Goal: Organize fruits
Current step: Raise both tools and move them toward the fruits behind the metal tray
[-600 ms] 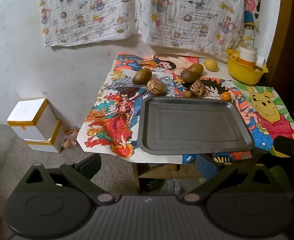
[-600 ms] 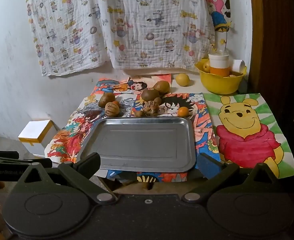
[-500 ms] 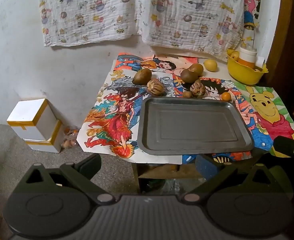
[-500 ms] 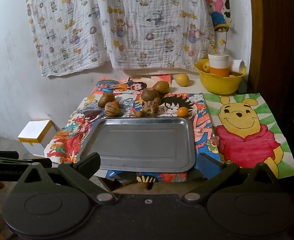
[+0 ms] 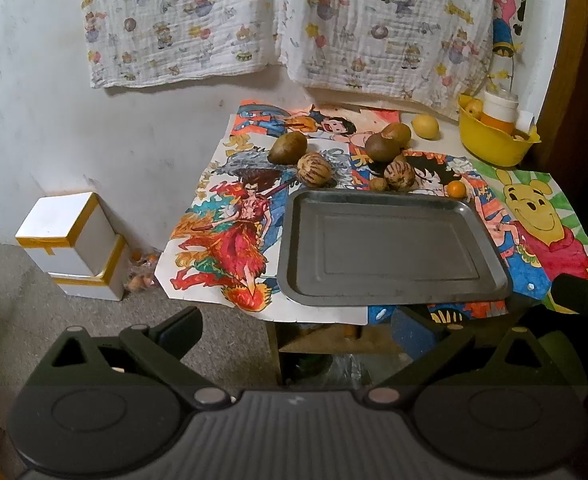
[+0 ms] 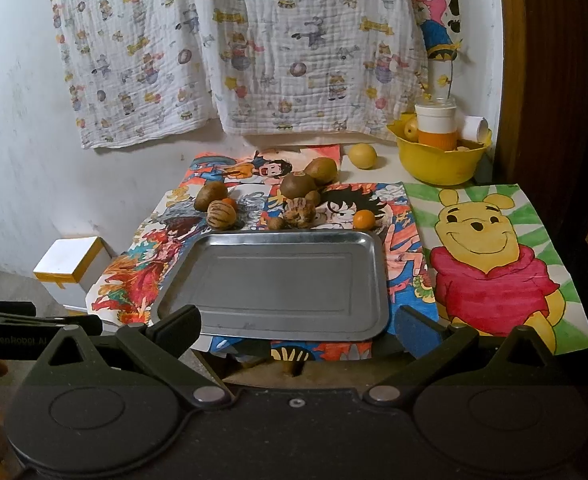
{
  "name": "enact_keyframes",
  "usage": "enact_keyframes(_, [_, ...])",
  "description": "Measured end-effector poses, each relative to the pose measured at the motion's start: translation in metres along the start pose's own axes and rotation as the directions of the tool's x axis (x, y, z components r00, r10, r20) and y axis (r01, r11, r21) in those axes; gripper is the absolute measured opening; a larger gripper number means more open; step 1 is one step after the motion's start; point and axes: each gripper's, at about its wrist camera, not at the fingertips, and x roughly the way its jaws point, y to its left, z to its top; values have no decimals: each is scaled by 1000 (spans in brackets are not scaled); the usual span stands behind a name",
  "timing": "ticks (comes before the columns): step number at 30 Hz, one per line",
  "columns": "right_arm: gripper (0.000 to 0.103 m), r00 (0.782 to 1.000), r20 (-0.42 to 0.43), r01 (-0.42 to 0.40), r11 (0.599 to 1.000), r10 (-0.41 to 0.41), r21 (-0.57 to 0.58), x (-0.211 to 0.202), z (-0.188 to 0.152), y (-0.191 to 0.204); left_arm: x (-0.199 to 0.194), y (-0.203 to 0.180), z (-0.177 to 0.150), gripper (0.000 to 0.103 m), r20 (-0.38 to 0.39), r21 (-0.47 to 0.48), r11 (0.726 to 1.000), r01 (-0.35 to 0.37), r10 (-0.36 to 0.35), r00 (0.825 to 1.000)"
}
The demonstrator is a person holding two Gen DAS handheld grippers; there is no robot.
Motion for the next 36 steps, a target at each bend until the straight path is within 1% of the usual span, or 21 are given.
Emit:
enact_keyframes(10, [103,1000,-19,8,1000,-8,12,4,0,-2,7,-3,-1,102,-28,6,1000,19,-19,999])
enact_keyframes(15, [103,1000,-24,12,1000,-12,29,10,-3,-5,16,-3,-1,102,-72,13,1000,2,-1,997])
enact_keyframes(17, [103,999,-47,5,999,-3,37,14,-3,-6,20,-1,0,102,-90,7,1000,-4,5,996])
enact_keyframes(20, [103,998,-68,-17,999,20,50,21,-2,-6,25,3,2,102,-107,-25,1000,15,-18,994])
enact_keyframes(24, [103,998,-45,-29,999,31,46,29,3,-12,36,2,7,102,-126,-34,999,1,-5,992])
enact_keyframes(28, [103,998,-54,-20,999,22,30,43,15,-22,50,1,19,102,-133,-63,998,-17,9,991])
enact_keyframes(31, [103,997,-64,-33,999,34,19,60,30,-31,65,1,31,102,-149,-79,995,-59,47,988])
enact_keyframes(33, [103,996,-69,-60,998,61,6,76,43,-35,76,3,42,102,-157,-113,991,-72,54,986])
enact_keyframes(36, [103,989,-83,-126,992,125,-1,100,64,-40,88,8,59,102,-161,-207,977,-57,23,987])
